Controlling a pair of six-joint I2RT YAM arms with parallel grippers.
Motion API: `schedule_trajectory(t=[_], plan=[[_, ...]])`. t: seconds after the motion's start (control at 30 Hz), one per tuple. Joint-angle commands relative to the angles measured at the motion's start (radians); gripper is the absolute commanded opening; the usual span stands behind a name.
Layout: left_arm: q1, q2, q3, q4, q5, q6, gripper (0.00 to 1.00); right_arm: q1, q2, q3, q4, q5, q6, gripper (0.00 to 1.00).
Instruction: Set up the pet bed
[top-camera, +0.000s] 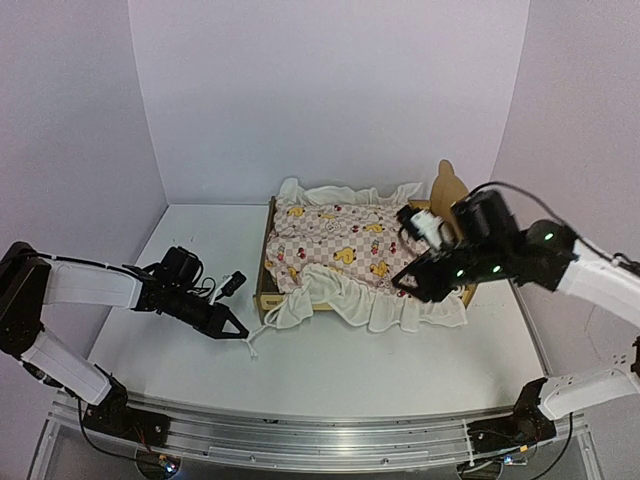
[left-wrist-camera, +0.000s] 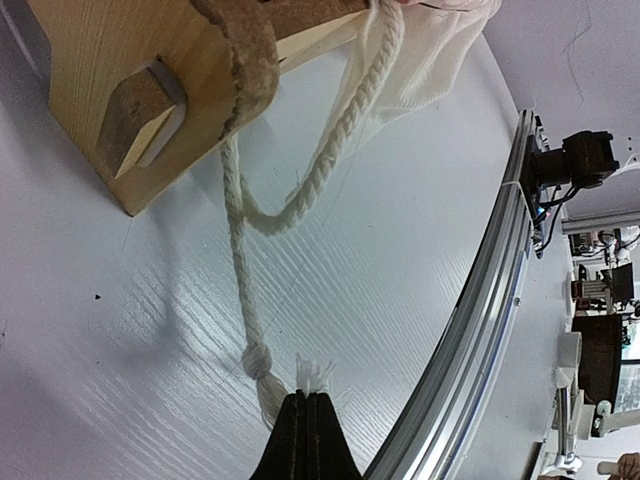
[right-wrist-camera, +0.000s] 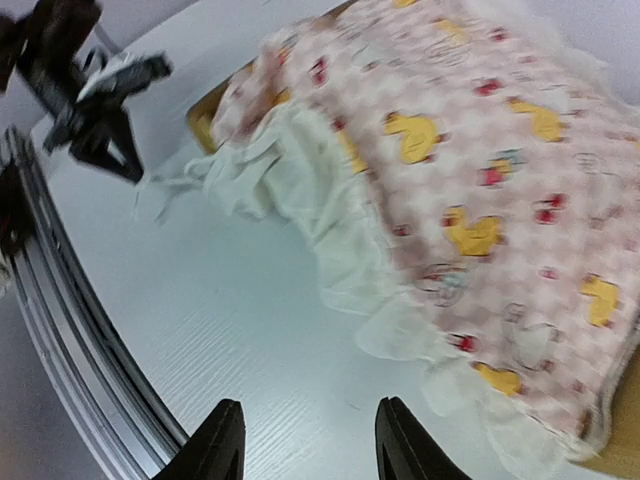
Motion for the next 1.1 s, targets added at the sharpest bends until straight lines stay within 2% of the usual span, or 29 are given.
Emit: schedule_trajectory(t=[0.0, 0.07, 0.13, 0.27, 0.37, 0.47, 0.6, 0.77, 0.9, 1.07], plan=[[0.01, -0.035, 0.0, 0.024, -0.005, -0.006, 0.0, 0.147, 0.129, -0.275, 0.638, -0.1, -0.146, 0.43], [0.012, -0.038, 0.002, 0.026, 0.003, -0.001, 0.0, 0.193, 0.248, -0.3, 0.752, -0.061, -0.178, 0.41], [0.011, -0.043, -0.003, 0.038, 0.007, -0.005, 0.0, 0.234, 0.36, -0.275, 0.794, -0.016, -0.196, 0.39], [0.012, -0.046, -0.024, 0.073, 0.01, -0.025, 0.0, 0.296, 0.564, -0.234, 0.934, 0.039, -0.234, 0.39], [0.012, -0.046, -0.028, 0.08, 0.011, -0.036, 0.0, 0.308, 0.688, -0.208, 1.108, 0.037, -0.184, 0.39], [0.012, -0.047, -0.024, 0.087, 0.042, -0.059, 0.0, 0.31, 0.81, -0.129, 1.196, 0.048, -0.096, 0.38], [0.012, -0.055, -0.018, 0.075, 0.083, -0.082, 0.0, 0.314, 0.911, -0.07, 1.29, 0.126, -0.01, 0.37], [0.012, -0.062, -0.017, 0.063, 0.101, -0.084, 0.0, 0.315, 0.994, -0.022, 1.338, 0.234, -0.029, 0.35], [0.012, -0.06, -0.01, 0.081, 0.108, -0.087, 0.0, 0.315, 1.043, 0.011, 1.343, 0.26, -0.019, 0.24], [0.013, -0.059, 0.009, 0.101, 0.159, -0.081, 0.0, 0.314, 1.069, 0.025, 1.351, 0.261, 0.072, 0.02]])
